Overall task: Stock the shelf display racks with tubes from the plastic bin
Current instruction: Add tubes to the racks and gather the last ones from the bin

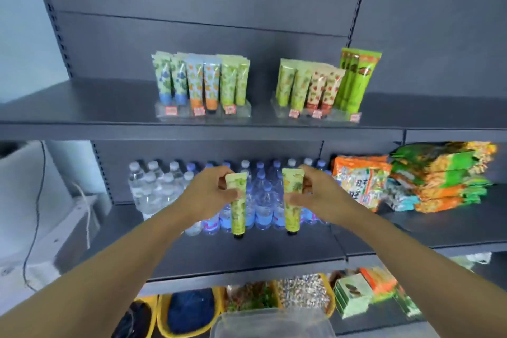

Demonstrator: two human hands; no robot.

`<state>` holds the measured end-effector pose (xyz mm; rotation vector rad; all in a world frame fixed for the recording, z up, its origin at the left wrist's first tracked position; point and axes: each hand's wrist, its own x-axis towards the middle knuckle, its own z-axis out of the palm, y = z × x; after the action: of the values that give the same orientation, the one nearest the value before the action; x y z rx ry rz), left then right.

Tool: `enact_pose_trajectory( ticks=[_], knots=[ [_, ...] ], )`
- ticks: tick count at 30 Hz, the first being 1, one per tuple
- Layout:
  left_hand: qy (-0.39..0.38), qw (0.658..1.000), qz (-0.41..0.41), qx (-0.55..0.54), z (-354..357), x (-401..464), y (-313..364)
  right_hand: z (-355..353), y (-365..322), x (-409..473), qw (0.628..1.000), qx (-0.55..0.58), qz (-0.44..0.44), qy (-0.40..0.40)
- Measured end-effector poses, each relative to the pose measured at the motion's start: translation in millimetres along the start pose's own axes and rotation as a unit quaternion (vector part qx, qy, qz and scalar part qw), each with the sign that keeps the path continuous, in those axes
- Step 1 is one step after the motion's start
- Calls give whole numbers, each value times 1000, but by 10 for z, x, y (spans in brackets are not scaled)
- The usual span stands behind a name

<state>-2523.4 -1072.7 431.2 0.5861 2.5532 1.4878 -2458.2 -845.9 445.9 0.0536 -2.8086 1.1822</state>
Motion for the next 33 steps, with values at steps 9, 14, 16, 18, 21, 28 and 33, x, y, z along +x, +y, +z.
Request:
enact_pose_trajectory(
  ticks=[9, 14, 16, 18, 21, 28, 33],
  knots=[
    [31, 996, 62, 58, -464, 100, 820, -669, -540, 37, 997, -43, -37, 50],
    [61, 994, 59, 70, -504, 185, 1017, -925, -595, 237, 993, -75, -46, 82],
    [72, 993, 59, 69, -513, 239, 1087, -1042, -594, 370, 988, -92, -62, 109],
    [81, 993, 56, 68, -533, 314, 1135, -1163, -601, 542, 983, -111, -72, 131],
    [89, 992, 49, 73, -572, 439, 1135, -1337, -637, 815, 983, -116, -73, 120],
    [110, 989, 46, 92, -761, 662, 1121, -1483, -742, 1366, 956, -226, -99, 157],
    [111, 986, 58, 107, -948, 834, 1156, -1443, -820, 1733, 939, -274, -108, 176]
  ],
)
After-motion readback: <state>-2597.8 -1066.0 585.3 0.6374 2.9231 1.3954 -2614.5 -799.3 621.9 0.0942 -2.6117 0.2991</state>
